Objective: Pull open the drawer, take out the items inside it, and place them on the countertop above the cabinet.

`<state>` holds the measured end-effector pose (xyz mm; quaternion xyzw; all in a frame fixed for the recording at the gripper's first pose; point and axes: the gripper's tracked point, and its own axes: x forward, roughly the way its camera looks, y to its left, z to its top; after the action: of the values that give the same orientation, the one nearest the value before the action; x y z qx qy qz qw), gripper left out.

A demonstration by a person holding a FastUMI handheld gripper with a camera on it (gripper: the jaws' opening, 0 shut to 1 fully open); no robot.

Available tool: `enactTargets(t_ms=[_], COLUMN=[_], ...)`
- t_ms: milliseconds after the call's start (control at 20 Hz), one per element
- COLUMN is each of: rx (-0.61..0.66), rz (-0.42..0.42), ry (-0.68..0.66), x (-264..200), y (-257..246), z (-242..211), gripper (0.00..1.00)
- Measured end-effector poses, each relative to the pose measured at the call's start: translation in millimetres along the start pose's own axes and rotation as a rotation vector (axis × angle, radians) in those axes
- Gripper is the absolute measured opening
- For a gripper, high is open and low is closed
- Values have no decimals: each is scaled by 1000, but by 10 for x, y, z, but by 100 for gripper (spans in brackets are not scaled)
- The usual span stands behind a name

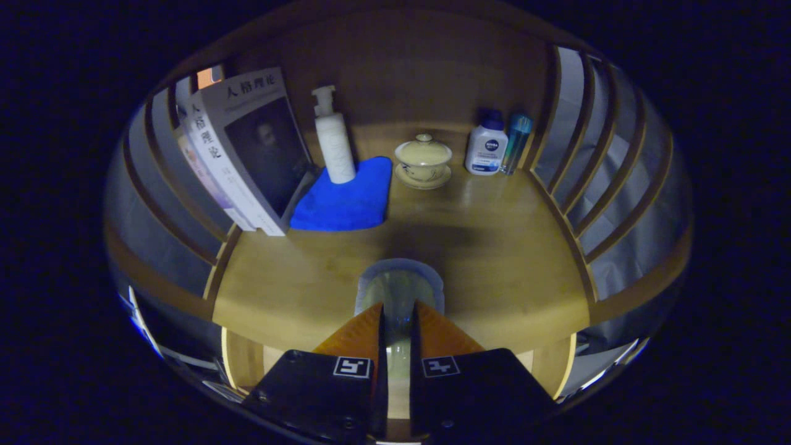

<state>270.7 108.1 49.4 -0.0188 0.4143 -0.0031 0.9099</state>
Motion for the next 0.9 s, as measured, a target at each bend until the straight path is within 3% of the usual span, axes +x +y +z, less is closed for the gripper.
enactTargets(t_ms=[450,900], rx=[2,-4], rz=[32,66], ry=[7,-63], x=[232,224], y=[29,74], z=[53,46], gripper=[18,38])
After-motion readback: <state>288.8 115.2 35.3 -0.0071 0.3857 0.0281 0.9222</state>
